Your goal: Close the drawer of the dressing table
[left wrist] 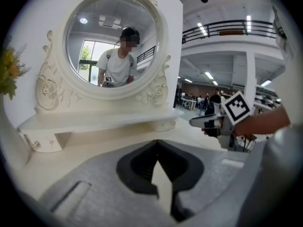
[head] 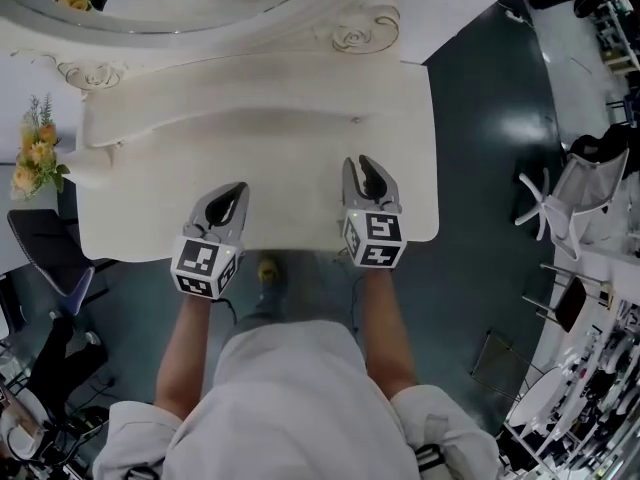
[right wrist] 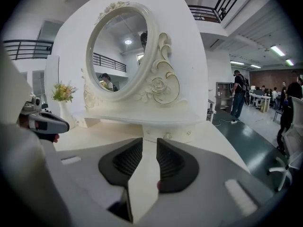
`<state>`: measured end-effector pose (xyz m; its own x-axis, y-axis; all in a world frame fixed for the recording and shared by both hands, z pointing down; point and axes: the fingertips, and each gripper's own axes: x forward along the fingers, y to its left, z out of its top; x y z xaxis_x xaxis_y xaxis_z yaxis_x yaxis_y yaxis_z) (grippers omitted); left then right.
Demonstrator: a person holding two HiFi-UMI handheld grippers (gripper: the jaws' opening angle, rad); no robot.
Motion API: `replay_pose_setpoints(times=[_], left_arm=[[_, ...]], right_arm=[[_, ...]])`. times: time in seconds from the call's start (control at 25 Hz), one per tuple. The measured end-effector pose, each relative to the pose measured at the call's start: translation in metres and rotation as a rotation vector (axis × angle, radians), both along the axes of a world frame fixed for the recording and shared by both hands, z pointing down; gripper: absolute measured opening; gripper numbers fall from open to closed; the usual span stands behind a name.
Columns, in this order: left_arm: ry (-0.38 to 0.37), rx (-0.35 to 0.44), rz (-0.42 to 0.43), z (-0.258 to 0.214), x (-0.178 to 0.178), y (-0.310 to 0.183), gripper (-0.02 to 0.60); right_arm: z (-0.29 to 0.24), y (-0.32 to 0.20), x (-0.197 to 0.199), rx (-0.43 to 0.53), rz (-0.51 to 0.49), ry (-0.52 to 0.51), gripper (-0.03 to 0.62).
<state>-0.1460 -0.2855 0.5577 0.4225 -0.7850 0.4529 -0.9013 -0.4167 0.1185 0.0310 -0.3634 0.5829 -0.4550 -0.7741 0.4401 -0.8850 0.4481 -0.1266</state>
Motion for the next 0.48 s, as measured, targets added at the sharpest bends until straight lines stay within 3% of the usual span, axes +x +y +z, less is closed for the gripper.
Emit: replay_pose_setpoints(times=[0.48], left_arm=[[0.016,0.091,0.000,-0.049,-0.017,0.073,-0.002]], right_arm=[[-0.059,0.096,0.003,0.067,0.054,-0.017,0.091]])
